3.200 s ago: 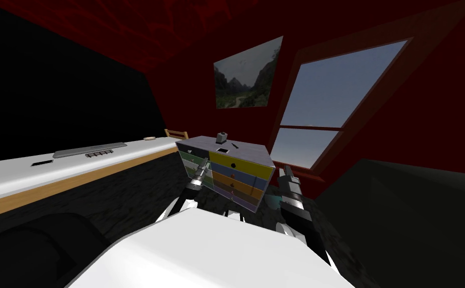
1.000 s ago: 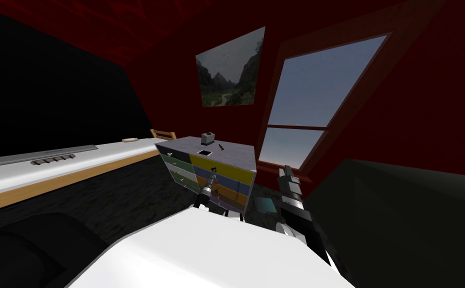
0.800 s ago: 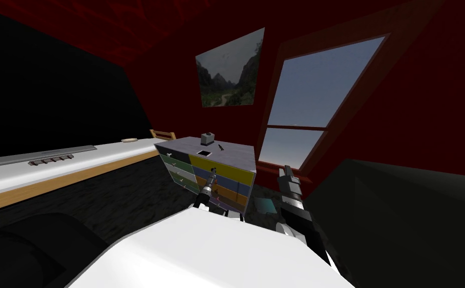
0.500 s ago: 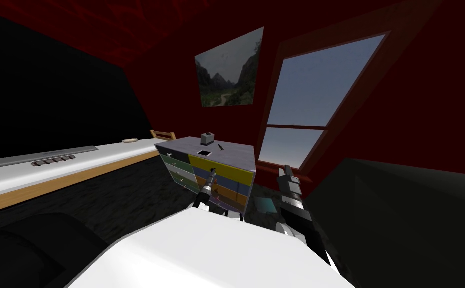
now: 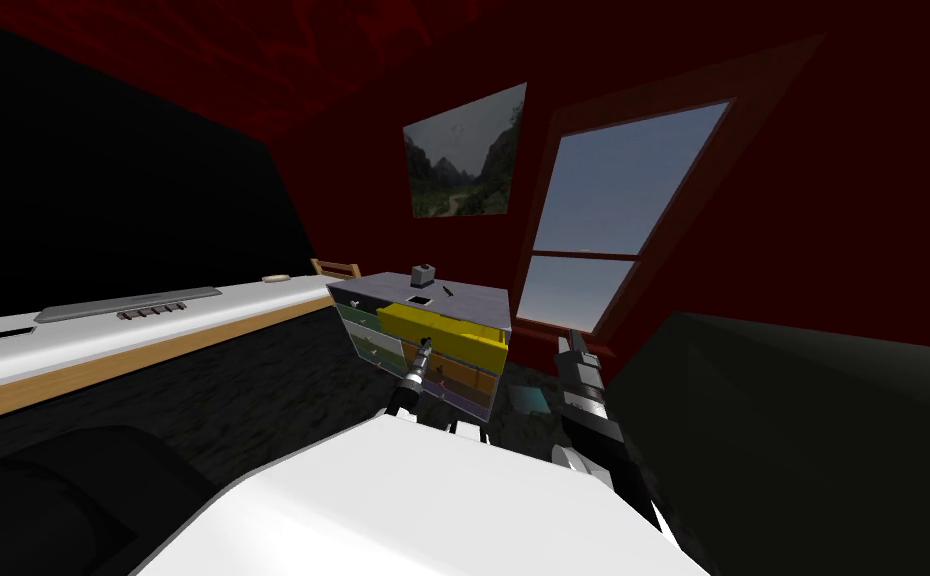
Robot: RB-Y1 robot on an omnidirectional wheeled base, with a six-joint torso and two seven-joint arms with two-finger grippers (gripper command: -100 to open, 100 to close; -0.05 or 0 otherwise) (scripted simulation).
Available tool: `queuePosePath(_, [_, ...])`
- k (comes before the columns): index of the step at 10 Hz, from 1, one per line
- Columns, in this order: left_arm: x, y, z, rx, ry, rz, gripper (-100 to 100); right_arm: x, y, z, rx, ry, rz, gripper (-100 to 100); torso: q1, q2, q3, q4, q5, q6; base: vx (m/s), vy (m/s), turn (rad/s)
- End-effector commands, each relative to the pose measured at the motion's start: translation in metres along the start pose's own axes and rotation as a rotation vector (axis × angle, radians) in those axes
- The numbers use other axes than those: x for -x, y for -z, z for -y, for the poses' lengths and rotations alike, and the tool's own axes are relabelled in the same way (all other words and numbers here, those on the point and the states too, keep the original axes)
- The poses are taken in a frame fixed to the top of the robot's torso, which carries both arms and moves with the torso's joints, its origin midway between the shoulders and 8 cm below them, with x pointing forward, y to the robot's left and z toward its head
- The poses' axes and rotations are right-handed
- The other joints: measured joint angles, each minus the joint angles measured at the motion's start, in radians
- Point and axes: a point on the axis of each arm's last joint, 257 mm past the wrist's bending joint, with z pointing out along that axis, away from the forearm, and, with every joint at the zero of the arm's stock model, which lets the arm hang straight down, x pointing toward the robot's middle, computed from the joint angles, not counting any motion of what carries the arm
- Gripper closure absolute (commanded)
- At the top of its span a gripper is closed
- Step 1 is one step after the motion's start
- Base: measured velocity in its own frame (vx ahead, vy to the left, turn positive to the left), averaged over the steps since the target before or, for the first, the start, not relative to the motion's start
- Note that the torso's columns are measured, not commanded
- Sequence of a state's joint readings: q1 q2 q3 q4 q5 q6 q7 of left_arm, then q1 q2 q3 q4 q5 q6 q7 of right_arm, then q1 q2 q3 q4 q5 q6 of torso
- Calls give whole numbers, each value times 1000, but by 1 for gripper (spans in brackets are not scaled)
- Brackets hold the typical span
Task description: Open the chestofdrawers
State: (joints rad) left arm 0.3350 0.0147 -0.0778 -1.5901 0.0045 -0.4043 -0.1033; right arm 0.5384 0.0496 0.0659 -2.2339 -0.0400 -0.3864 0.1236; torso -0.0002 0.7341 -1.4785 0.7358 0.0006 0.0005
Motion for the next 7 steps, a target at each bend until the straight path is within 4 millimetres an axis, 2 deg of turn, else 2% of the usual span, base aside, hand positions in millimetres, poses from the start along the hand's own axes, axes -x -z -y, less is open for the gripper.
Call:
queuePosePath(1, [-1,6,-3,13,2,-5,100,0,0,0,0,0,0,0,1,4,3,0,1,0,-187,39,11])
queuePosePath(4, [-2,5,0,4,2,-8,100,0,0,0,0,0,0,0,3,1,1,-1,1,-1,-150,38,2])
queuePosePath(7, [-2,13,-3,15,3,-13,100,0,0,0,0,0,0,0,4,5,3,0,1,-2,-176,34,13])
